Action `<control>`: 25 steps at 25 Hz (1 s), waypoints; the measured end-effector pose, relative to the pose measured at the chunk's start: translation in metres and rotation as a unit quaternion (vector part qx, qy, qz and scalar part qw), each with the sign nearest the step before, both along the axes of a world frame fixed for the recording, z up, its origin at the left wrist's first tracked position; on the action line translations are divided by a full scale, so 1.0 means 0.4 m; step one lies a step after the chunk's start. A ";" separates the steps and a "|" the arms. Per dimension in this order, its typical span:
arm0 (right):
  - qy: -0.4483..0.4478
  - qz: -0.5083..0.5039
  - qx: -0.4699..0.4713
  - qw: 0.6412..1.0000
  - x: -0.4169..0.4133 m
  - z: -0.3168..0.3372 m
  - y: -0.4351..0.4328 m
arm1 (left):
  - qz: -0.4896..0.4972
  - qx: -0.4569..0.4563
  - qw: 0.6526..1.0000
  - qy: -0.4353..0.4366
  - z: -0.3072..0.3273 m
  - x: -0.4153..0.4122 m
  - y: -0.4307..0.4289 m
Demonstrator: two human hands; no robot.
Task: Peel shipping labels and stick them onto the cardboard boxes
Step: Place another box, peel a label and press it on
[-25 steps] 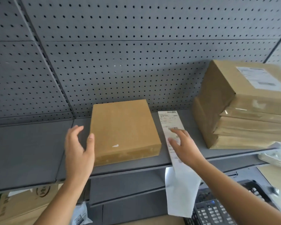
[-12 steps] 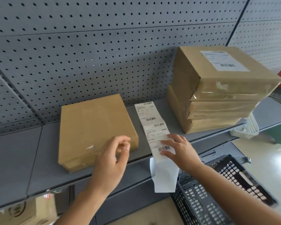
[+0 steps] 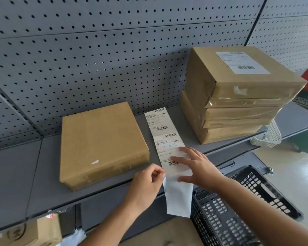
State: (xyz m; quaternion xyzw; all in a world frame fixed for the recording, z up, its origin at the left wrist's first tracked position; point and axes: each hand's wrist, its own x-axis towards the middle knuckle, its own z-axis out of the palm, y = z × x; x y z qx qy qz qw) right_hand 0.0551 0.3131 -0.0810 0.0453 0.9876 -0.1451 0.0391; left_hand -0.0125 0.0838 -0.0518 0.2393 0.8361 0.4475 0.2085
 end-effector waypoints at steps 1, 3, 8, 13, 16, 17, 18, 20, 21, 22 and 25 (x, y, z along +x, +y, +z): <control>0.013 0.003 0.003 1.000 0.000 0.000 0.004 | 0.002 -0.004 1.000 -0.005 -0.001 0.000 0.003; 0.032 0.000 -0.014 0.999 -0.001 0.008 0.007 | 0.011 -0.007 1.000 -0.012 -0.004 -0.001 0.007; 0.055 0.002 -0.074 0.996 0.000 0.040 0.011 | 0.040 0.030 0.997 -0.051 -0.001 -0.009 0.026; 0.090 0.008 -0.095 0.991 -0.008 0.077 0.004 | 0.032 0.110 0.989 -0.091 0.017 -0.019 0.047; 0.109 0.008 -0.099 0.989 -0.009 0.106 -0.003 | 0.060 0.185 0.976 -0.097 0.042 -0.025 0.060; 0.113 0.010 -0.094 0.989 -0.008 0.121 -0.004 | 0.064 0.200 0.973 -0.095 0.052 -0.027 0.062; 0.117 0.012 -0.088 0.989 -0.006 0.137 -0.007 | 0.061 0.211 0.971 -0.091 0.062 -0.028 0.064; 0.136 0.010 -0.086 0.987 -0.005 0.176 -0.016 | 0.050 0.228 0.969 -0.081 0.080 -0.031 0.063; 0.156 0.010 -0.092 0.983 -0.006 0.195 -0.024 | 0.048 0.233 0.968 -0.075 0.089 -0.033 0.064; 0.180 0.013 -0.094 0.979 -0.007 0.213 -0.034 | 0.047 0.238 0.968 -0.070 0.097 -0.035 0.064; 0.251 0.031 -0.064 0.965 -0.017 0.252 -0.066 | 0.038 0.245 0.967 -0.062 0.120 -0.036 0.067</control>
